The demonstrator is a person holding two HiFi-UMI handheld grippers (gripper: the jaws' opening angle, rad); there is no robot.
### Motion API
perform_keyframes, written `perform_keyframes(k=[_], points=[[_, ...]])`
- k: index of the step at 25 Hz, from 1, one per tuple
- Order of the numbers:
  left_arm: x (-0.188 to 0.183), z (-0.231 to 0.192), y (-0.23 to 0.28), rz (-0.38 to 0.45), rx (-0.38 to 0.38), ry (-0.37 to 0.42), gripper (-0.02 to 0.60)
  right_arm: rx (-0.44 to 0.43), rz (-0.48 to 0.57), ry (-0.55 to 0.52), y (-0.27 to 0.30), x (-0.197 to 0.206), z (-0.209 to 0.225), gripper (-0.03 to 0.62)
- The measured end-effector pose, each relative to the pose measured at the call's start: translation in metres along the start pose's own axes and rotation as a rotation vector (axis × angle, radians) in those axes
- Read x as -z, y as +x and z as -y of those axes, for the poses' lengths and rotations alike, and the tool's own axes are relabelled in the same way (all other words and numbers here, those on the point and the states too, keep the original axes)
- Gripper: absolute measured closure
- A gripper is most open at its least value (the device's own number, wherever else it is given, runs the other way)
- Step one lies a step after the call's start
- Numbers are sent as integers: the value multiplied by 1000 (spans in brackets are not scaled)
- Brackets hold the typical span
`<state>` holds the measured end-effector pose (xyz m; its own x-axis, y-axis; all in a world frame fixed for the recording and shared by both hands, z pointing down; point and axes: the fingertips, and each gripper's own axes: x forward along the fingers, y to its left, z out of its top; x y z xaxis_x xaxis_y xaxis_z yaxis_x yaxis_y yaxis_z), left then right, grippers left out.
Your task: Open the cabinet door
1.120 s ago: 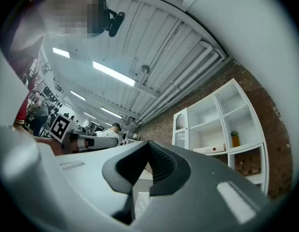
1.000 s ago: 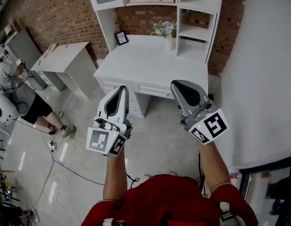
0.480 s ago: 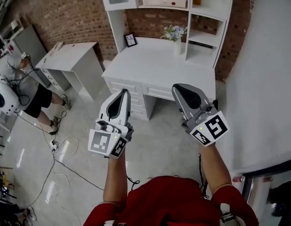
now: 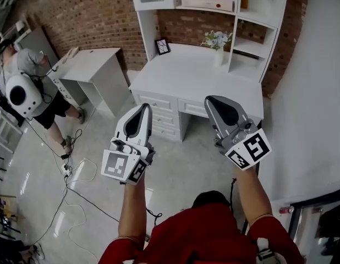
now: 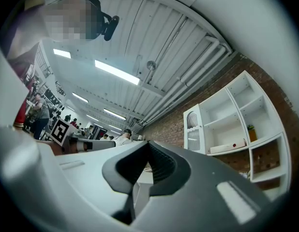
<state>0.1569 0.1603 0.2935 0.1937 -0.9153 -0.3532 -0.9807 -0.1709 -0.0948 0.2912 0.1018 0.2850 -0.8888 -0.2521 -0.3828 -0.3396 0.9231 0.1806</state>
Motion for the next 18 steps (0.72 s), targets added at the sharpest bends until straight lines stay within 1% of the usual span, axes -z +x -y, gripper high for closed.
perform_keyframes(k=[5, 10, 14, 18], points=[[2, -25, 12, 3, 14, 2, 581, -2, -6, 2, 28, 7, 10, 582], [19, -55, 39, 3, 9, -12, 581, -4, -5, 10, 59, 29, 38, 582], [37, -87, 80, -3, 10, 0, 581, -4, 6, 7, 93, 50, 82, 582], [54, -133, 140, -5, 7, 20, 581, 0, 34, -3, 137, 71, 140, 582]])
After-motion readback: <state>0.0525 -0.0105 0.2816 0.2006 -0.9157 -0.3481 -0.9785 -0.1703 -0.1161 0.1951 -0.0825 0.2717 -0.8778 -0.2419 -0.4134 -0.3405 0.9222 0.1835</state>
